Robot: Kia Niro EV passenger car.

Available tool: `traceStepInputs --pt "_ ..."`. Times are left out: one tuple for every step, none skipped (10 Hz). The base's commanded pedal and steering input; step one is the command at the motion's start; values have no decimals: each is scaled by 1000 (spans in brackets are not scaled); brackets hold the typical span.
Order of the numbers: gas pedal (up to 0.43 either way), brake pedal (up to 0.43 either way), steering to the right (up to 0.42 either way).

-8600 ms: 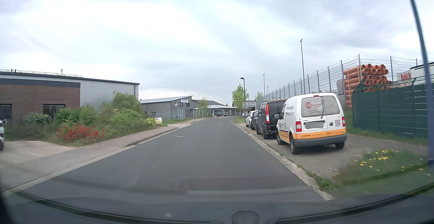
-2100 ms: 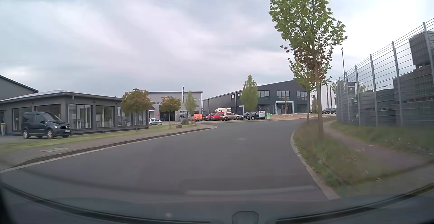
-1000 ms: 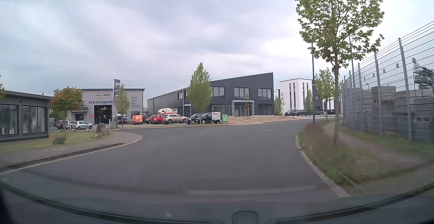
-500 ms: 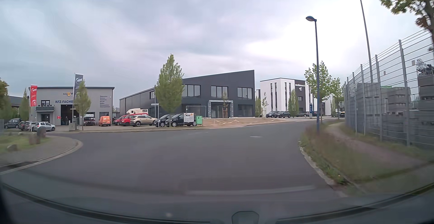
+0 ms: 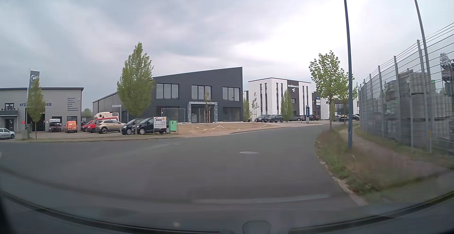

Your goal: Follow the waypoints while adhering to traffic rules and regulations

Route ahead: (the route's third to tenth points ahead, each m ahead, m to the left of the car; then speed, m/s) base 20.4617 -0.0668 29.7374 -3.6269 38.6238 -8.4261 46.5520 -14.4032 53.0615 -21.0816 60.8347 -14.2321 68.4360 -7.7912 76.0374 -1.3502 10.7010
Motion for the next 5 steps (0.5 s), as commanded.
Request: traceStepInputs --pt "98 0 77" --pt "98 0 77" --pt "98 0 77" --pt "87 0 77" --pt "79 0 76"
